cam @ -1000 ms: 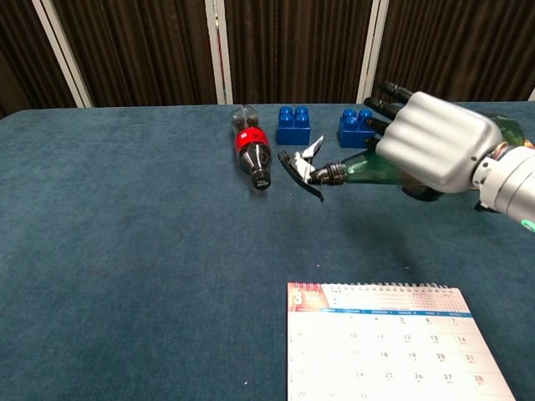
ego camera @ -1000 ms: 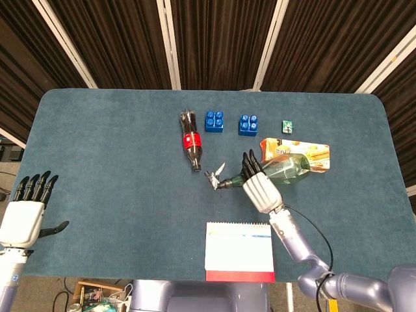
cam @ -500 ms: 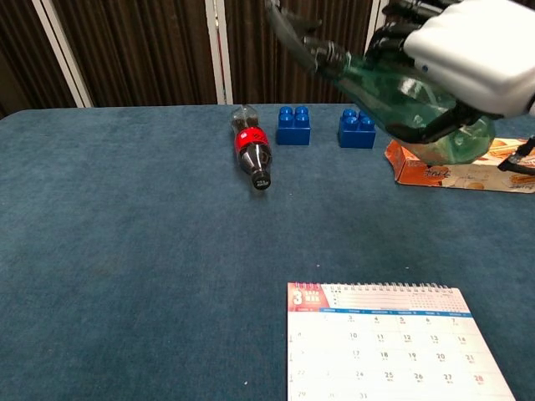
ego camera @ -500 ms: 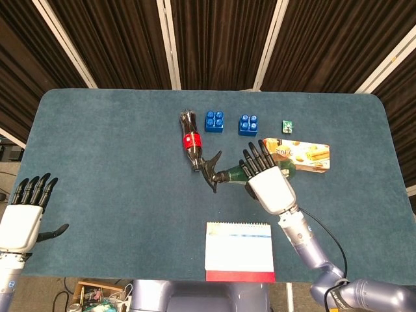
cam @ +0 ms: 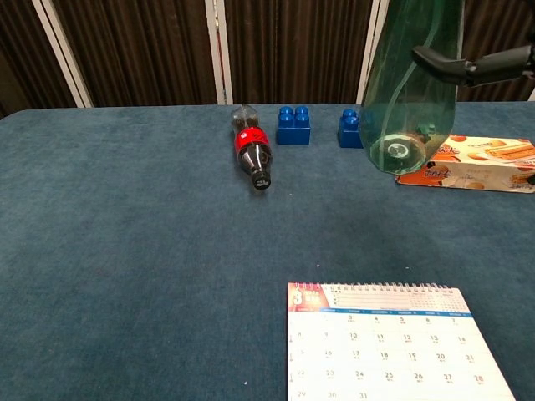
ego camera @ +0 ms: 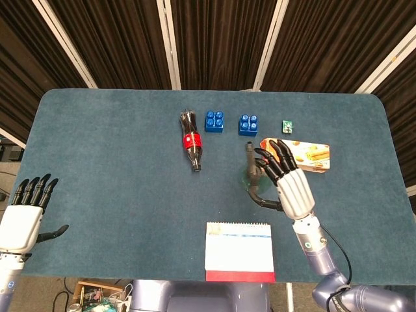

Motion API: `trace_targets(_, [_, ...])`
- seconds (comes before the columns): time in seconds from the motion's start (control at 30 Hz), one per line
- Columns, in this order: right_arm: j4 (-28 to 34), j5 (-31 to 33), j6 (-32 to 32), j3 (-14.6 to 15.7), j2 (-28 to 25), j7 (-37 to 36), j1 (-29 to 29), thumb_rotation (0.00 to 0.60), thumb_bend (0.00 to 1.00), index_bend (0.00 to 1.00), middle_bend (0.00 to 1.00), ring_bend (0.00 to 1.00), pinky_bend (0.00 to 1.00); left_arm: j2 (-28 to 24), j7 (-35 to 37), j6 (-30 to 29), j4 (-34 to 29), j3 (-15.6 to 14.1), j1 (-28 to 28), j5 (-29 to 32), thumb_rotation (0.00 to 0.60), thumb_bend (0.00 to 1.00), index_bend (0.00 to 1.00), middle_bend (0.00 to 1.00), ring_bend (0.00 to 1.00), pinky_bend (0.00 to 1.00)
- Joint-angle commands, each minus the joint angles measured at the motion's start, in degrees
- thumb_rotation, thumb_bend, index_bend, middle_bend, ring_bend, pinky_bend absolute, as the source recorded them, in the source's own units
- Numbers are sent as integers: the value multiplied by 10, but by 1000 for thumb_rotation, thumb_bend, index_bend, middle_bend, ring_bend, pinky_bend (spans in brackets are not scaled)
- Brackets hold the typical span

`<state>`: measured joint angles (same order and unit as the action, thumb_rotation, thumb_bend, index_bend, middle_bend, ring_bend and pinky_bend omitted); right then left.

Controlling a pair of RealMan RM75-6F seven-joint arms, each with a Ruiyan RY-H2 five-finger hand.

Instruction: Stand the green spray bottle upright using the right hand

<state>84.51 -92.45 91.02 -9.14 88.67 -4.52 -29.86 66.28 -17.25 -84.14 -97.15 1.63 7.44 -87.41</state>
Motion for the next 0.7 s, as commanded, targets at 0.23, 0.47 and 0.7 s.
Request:
trace_targets(0.23, [-173,3,28,24,115,-119,28,600,506,996,161,0,1,6,-15,9,-3,-3,5,-4,600,49,0,0,0,40])
trace_targets(0.47, [-270,6,12,35,168,-145,31,600,512,996,162,0,0,7,-15,11,-2,-3,6,-2,600,49,0,0,0,41])
trace_targets(0.7, [-325,20,-4,27,195,-180,31,600,515,996,163,0,0,3,1,22,-1,-6,11,-5,600,49,0,0,0,40])
